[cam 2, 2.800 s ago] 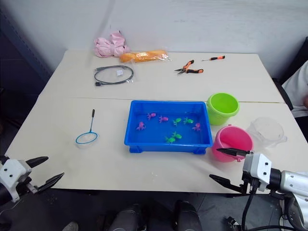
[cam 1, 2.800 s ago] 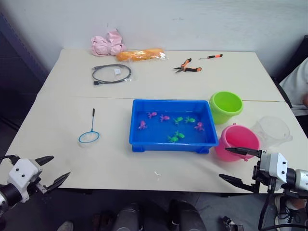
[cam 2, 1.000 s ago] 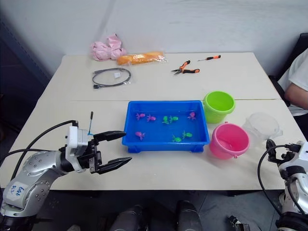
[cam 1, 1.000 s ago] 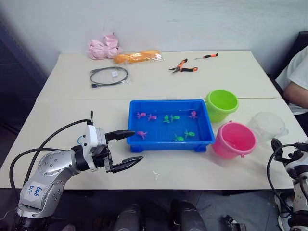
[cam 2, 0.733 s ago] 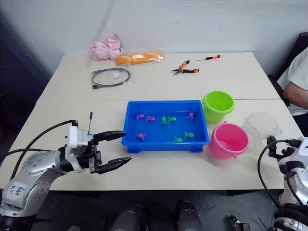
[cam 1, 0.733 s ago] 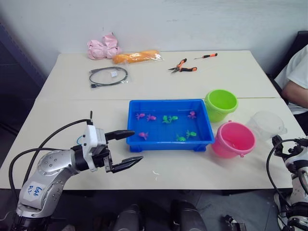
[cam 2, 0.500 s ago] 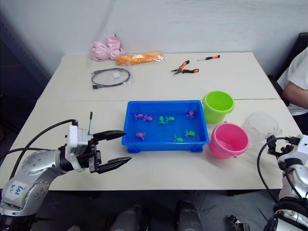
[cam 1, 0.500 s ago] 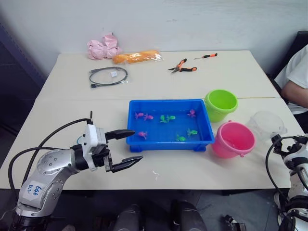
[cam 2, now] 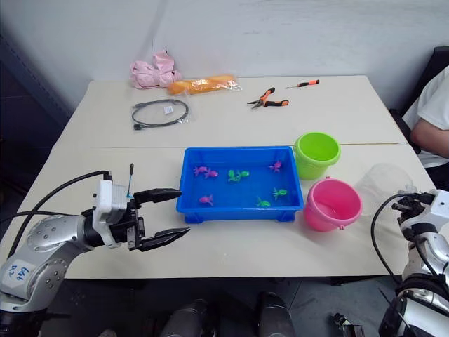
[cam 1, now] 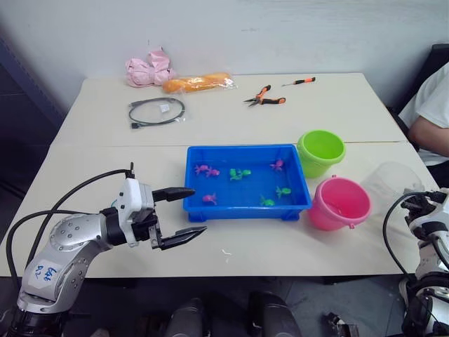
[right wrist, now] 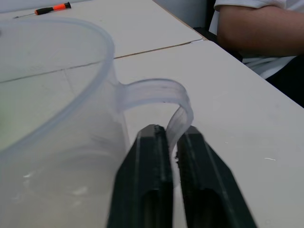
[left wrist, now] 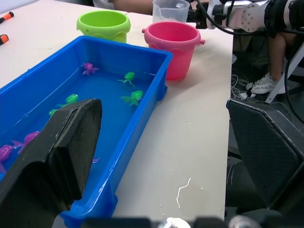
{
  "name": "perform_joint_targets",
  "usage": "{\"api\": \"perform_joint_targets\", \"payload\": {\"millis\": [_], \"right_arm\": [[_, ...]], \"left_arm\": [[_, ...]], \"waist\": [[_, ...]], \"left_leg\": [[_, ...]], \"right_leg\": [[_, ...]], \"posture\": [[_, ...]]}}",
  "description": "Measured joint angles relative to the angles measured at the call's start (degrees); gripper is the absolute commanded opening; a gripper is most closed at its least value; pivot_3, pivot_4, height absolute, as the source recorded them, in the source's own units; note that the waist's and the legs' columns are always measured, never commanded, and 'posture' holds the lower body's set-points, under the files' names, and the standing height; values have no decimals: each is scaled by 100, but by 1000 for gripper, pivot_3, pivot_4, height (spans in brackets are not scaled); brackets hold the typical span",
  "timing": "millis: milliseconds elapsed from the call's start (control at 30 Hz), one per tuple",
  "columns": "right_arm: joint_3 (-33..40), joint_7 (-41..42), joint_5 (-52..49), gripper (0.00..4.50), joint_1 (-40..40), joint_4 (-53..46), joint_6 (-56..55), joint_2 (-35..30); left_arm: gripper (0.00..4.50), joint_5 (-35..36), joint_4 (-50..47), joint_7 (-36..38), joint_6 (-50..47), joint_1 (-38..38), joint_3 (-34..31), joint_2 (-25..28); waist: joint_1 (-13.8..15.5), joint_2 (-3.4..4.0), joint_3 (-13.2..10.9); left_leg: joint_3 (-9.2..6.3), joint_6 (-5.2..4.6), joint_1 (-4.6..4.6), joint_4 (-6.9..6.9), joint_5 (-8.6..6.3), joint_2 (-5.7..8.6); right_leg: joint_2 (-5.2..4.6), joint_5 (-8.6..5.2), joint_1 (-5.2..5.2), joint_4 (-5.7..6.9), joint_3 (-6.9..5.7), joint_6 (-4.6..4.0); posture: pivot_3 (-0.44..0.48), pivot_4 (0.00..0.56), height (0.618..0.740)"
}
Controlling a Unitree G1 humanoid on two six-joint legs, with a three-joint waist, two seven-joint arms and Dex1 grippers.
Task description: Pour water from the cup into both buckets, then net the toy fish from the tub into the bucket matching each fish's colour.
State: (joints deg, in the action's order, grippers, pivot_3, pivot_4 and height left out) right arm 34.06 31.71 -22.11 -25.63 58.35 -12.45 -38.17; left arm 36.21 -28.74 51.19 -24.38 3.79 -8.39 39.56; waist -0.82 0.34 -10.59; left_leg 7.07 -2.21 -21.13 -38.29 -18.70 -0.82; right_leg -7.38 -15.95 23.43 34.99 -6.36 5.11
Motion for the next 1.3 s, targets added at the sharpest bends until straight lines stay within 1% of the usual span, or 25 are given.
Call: {"api": "perform_joint_targets", "payload": {"millis": [167,267,333,467,700,800,933,1067,1300], "right_arm": [[5,17,-82,83,183,-258,-65,25],[7,-29,-98,83,483,-705,-104,25],[6,-56,-98,83,742,-1196,-104,25],[9,-317,-27,83,1424,-2619,123,-32],[49,-946,322,83,2385,-4719,1099,-408],[61,-1072,649,83,2708,-5373,1257,-529],[63,-1152,1289,83,3066,-5973,1197,-740],[63,-1221,1659,83,3098,-6351,1126,-740],[-6,-1155,2334,83,3166,-6476,798,-881]], "left_arm": [[4500,251,7,-169,-188,283,-14,-138],[4500,419,23,-292,-331,422,-11,-277],[4500,487,43,-325,-407,522,-4,-328],[4500,508,342,-286,-443,913,114,-470],[4500,402,861,-39,-369,1163,414,-626],[4500,358,967,43,-303,1191,503,-709],[4500,275,1142,153,-229,1265,626,-784],[4500,172,1189,213,-170,1377,738,-896],[4500,-108,1401,386,21,1393,953,-932]], "waist": [[15,0,0],[21,1,-1],[36,3,-2],[66,6,-1],[76,5,-2],[76,5,-2],[80,4,-3],[79,1,-4],[79,1,-5]], "left_leg": [[-1,0,-1,0,1,0],[-1,1,-2,0,1,0],[-1,2,-2,0,2,0],[-1,5,-1,1,3,0],[-1,6,-2,3,3,-1],[0,7,-3,4,3,-1],[0,6,-3,3,3,0],[0,6,-4,3,3,0],[0,5,-4,2,4,1]], "right_leg": [[-2,0,0,1,0,1],[-2,0,1,0,0,1],[-1,1,2,1,0,1],[0,1,2,3,1,1],[2,1,4,2,1,1],[2,1,4,0,1,1],[5,1,4,0,1,2],[7,1,4,0,0,3],[21,1,4,-1,1,3]], "posture": [[0,150,740],[0,150,740],[0,150,740],[0,150,740],[0,150,740],[0,150,740],[0,150,740],[0,150,740],[0,150,740]]}}
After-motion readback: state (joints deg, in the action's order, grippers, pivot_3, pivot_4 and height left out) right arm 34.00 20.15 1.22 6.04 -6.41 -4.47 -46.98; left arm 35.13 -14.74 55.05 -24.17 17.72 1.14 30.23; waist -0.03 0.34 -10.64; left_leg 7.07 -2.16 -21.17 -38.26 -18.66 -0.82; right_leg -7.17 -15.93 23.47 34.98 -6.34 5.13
